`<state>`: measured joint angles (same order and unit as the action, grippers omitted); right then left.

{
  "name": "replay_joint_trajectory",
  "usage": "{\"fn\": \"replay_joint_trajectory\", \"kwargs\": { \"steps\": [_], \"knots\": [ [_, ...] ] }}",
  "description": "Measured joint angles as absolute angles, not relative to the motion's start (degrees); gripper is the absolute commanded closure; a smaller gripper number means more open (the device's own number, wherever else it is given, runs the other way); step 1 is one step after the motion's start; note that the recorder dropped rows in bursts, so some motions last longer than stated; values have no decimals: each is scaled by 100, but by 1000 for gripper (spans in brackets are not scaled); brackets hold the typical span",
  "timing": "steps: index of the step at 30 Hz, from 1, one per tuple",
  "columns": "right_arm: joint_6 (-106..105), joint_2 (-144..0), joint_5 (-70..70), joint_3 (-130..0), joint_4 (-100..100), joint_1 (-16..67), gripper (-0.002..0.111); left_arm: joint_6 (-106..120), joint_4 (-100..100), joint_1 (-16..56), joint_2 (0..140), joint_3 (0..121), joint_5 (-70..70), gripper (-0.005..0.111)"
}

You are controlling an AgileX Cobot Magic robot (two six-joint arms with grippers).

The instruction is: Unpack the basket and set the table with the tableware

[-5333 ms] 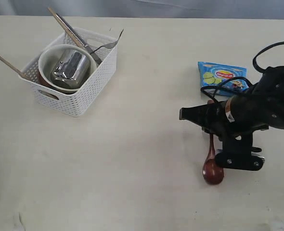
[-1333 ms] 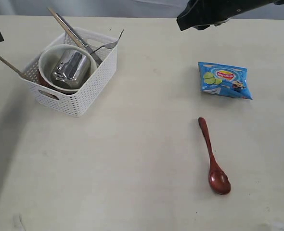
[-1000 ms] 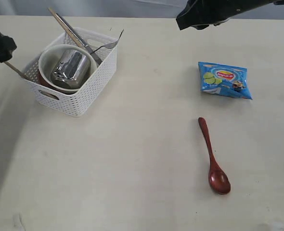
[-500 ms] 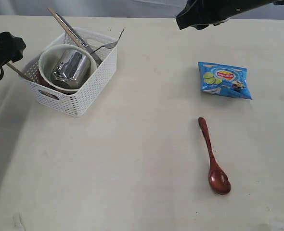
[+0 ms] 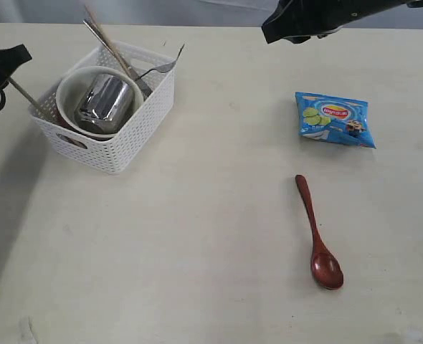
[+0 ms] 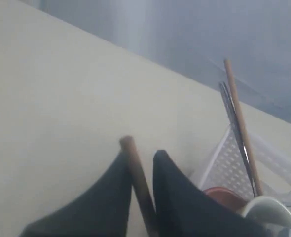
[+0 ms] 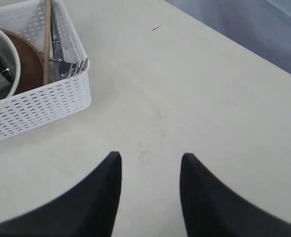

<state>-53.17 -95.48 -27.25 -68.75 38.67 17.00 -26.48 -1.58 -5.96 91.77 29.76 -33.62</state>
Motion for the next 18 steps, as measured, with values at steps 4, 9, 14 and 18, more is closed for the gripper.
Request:
{"fn": "replay_joint_trajectory", "kwargs": {
  "steps": [4, 9, 14, 18],
  "knots": [
    [-5317, -9548, -2725, -6875, 3867, 1700, 70, -2691, -143, -596, 9165, 2976, -3375, 107],
    [-5317, -9548, -2710, -6875, 3867, 1700, 70, -2604, -143, -596, 8927, 2976, -3375, 107],
    [-5317, -9548, -2629, -6875, 3881, 1700, 70, -2109, -143, -596, 8476, 2976, -3230, 107],
    [-5317, -9548, -2617, -6875, 3923, 1700, 70, -1796, -171, -596, 8051, 2976, -2988, 107]
  ]
}}
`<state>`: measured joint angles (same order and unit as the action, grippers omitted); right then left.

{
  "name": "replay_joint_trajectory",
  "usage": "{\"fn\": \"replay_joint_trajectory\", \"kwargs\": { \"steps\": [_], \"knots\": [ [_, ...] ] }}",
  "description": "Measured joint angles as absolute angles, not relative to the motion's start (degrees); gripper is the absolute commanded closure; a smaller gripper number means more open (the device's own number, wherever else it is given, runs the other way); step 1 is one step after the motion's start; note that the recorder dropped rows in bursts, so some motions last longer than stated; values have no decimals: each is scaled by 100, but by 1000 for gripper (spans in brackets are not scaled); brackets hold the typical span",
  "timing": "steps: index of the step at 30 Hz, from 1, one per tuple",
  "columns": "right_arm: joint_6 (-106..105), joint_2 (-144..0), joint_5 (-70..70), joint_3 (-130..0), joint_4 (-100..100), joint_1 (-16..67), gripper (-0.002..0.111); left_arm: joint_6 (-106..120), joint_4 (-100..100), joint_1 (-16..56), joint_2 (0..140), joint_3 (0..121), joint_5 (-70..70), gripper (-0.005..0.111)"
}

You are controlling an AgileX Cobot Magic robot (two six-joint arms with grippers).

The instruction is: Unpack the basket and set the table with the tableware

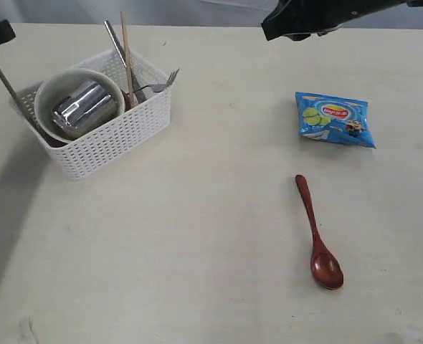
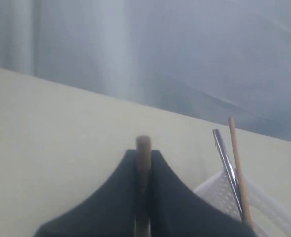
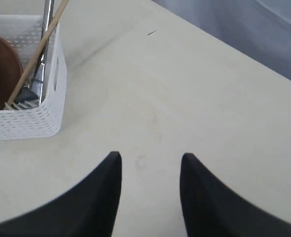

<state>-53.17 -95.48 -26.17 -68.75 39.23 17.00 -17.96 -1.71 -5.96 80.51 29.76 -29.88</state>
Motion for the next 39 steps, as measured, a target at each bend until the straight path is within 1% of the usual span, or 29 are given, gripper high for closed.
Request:
{"fn": "replay_joint_trajectory", "kwargs": {
  "steps": [13, 21, 26, 32, 35, 37, 39],
  "knots": [
    [-5317, -9548, -2617, -6875, 4013, 1700, 70, -1709, -352, -596, 6547, 2976, -2204, 107],
    [-5317, -9548, -2639, -6875, 4065, 1700, 70, -1709, -402, -596, 5576, 2976, -1208, 107],
    [-5317, -9548, -2709, -6875, 4209, 1700, 70, -1710, -425, -596, 5202, 2976, -858, 107],
    [-5377, -9535, -2852, -6875, 4563, 1700, 70, -1881, -467, -596, 5017, 2976, -775, 107],
    [-5900, -9455, -3413, -6875, 5219, 1700, 64, -2140, -467, -529, 5017, 2976, -702, 107],
    [-6437, -9408, -3933, -6875, 5867, 1738, 57, -2287, -467, -324, 5017, 2976, -628, 107],
    [-6906, -9384, -4387, -6875, 6485, 1833, 53, -2410, -467, -44, 5028, 3007, -478, 107]
  ]
}}
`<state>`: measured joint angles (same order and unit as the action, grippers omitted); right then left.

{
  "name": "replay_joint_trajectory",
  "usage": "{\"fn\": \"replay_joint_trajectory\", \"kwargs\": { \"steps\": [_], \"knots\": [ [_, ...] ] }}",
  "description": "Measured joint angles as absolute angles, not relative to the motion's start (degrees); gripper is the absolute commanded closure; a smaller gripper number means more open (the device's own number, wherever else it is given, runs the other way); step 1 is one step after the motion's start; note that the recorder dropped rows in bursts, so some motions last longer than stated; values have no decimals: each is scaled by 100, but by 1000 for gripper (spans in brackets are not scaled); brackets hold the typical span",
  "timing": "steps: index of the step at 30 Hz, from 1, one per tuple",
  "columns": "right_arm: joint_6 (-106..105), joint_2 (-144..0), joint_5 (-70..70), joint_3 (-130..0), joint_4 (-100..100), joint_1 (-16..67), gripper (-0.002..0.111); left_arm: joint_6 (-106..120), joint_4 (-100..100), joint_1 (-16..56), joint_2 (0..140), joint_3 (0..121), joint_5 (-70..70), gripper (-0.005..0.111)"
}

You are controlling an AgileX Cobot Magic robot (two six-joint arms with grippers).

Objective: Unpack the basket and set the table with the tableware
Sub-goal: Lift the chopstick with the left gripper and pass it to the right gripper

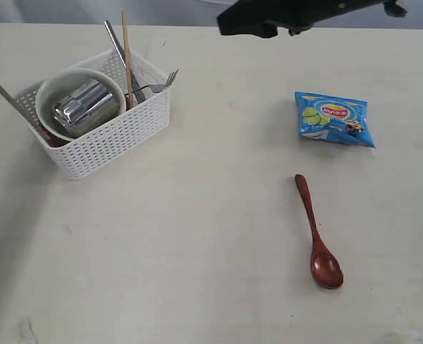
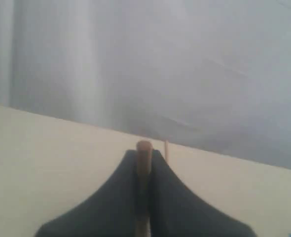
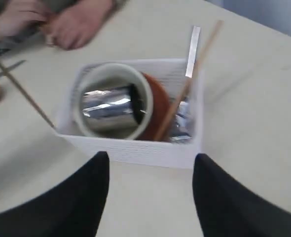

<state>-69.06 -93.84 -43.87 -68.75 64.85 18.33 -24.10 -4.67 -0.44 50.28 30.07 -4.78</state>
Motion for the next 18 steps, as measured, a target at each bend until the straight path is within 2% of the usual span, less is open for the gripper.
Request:
{"fn": "replay_joint_trajectory", "kwargs": {
  "steps": [3, 8, 18],
  "knots": [
    [-7358, -9371, -4772, -6875, 6942, 2106, 54, -2509, -467, 416, 5157, 3232, 0, 107],
    [-7568, -9363, -4640, -6875, 7083, 2801, 54, -2538, -364, 1153, 5690, 3916, 641, 107],
    [-7711, -9363, -3692, -6710, 7123, 3545, 54, -2549, -77, 1884, 6330, 4434, 959, 107]
  ]
}}
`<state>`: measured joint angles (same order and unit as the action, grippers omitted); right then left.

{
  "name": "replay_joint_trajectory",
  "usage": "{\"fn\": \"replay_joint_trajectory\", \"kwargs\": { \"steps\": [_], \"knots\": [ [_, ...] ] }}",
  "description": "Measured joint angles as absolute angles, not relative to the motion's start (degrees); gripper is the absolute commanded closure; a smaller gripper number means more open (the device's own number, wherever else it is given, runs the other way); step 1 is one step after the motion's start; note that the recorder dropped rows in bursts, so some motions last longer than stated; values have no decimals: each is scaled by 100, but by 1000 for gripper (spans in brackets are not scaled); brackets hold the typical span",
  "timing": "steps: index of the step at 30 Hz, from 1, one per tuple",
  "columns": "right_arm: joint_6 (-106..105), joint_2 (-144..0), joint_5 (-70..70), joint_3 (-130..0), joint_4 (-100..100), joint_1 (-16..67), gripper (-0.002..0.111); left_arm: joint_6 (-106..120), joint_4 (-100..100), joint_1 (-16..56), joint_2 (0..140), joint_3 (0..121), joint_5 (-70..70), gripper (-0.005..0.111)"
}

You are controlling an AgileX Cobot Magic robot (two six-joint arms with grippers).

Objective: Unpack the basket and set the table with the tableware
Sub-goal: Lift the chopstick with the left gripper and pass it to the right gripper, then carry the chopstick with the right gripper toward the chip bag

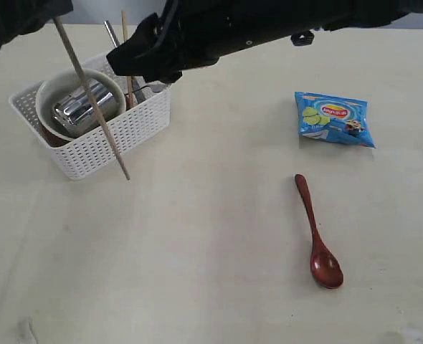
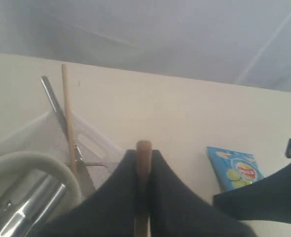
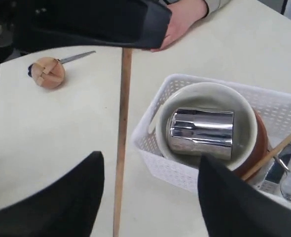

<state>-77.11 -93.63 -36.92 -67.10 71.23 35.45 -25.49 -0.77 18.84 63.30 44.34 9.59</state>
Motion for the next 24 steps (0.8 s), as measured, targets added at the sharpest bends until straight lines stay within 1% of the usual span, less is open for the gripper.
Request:
{"fn": "replay_joint_trajectory", "kwargs": {
  "steps": [10, 18, 24],
  "knots": [
    [-8180, -9363, -2994, -6521, 7703, 3944, 54, -2570, 380, 1945, 6405, 4487, 903, 107],
    [-8224, -9391, -2870, -6521, 7890, 3953, 54, -2583, 656, 1945, 6429, 4487, 855, 107],
    [-8393, -9685, -2860, -6521, 8215, 3956, 54, -2583, 708, 1945, 6429, 4487, 818, 107]
  ]
}}
